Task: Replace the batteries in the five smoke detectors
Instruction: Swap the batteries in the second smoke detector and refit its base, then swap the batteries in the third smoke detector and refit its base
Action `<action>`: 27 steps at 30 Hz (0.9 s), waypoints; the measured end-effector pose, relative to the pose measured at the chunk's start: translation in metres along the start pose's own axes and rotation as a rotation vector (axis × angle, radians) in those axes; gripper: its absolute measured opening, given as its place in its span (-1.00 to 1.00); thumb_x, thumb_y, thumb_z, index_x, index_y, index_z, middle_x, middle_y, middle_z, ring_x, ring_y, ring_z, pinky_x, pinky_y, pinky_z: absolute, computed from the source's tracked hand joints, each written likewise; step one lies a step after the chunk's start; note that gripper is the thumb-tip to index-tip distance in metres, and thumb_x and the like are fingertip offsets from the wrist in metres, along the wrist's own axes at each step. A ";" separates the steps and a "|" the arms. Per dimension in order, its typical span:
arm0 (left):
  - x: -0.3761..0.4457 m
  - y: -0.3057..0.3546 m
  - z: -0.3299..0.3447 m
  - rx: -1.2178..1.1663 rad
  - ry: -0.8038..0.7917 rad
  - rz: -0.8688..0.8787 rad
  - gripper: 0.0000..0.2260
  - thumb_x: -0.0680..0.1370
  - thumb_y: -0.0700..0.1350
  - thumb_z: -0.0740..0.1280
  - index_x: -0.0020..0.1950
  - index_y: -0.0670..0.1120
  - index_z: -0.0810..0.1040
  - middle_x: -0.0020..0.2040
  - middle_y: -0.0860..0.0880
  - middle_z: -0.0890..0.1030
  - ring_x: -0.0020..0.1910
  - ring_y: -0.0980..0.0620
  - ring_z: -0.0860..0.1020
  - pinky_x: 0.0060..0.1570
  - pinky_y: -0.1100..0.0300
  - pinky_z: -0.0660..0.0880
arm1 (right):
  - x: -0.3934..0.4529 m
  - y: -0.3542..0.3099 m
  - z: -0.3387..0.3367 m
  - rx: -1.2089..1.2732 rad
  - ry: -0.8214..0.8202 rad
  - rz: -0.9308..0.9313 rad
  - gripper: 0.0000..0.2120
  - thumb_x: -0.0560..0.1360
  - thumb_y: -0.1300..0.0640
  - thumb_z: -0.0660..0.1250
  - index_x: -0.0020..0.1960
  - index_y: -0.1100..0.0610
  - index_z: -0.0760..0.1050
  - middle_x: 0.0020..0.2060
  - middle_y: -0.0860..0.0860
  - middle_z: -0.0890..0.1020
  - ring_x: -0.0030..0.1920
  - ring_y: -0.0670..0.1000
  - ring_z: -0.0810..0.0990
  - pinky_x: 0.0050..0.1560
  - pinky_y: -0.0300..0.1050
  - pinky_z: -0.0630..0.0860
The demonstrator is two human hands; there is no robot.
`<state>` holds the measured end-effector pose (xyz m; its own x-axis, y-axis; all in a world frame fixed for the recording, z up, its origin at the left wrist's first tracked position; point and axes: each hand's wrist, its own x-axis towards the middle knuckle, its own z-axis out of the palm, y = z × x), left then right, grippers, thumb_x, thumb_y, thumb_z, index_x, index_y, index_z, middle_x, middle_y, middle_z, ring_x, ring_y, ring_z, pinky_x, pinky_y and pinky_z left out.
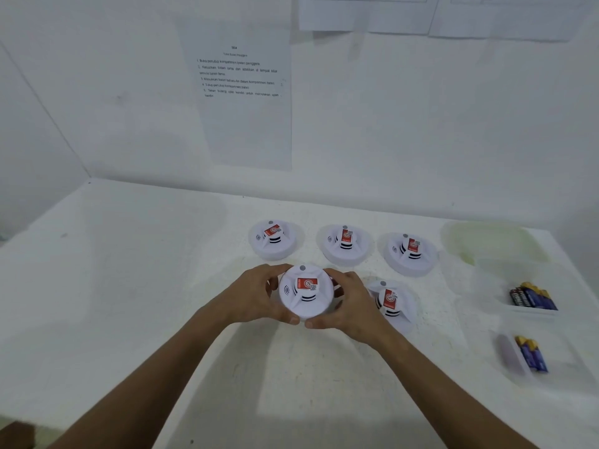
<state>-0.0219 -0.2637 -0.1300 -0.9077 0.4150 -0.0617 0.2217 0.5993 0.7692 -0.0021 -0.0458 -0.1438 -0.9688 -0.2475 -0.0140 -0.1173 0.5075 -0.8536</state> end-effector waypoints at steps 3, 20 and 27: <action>0.006 -0.006 0.000 0.005 -0.047 -0.009 -0.37 0.21 0.05 0.64 0.24 0.14 0.53 0.01 0.21 0.65 -0.04 0.14 0.58 0.00 0.26 0.55 | 0.003 0.002 0.002 -0.039 -0.008 0.000 -0.14 0.15 0.14 0.69 0.37 -0.01 0.39 -0.01 -0.32 0.37 0.14 0.01 0.37 0.13 -0.13 0.44; 0.011 -0.022 -0.002 0.054 -0.105 -0.066 -0.31 0.25 0.05 0.63 0.33 0.09 0.47 0.07 0.19 0.62 -0.07 0.34 0.55 -0.11 0.50 0.42 | 0.011 0.008 0.013 -0.131 -0.052 0.035 -0.12 0.06 -0.20 0.51 0.34 0.04 0.41 0.08 -0.05 0.53 0.13 -0.01 0.36 -0.04 -0.32 0.31; 0.016 -0.016 -0.051 0.188 0.030 -0.138 -0.35 0.39 0.01 0.51 0.43 0.18 0.34 -0.06 0.15 0.49 -0.40 0.20 0.46 -0.30 0.42 0.37 | 0.036 -0.013 -0.007 -0.103 -0.021 0.032 -0.02 0.23 -0.08 0.63 0.52 0.03 0.22 0.27 -0.04 0.37 0.21 -0.04 0.39 0.18 -0.16 0.44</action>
<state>-0.0586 -0.3016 -0.1112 -0.9437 0.3013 -0.1367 0.1547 0.7669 0.6228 -0.0370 -0.0559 -0.1294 -0.9677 -0.2465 -0.0525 -0.1089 0.5971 -0.7948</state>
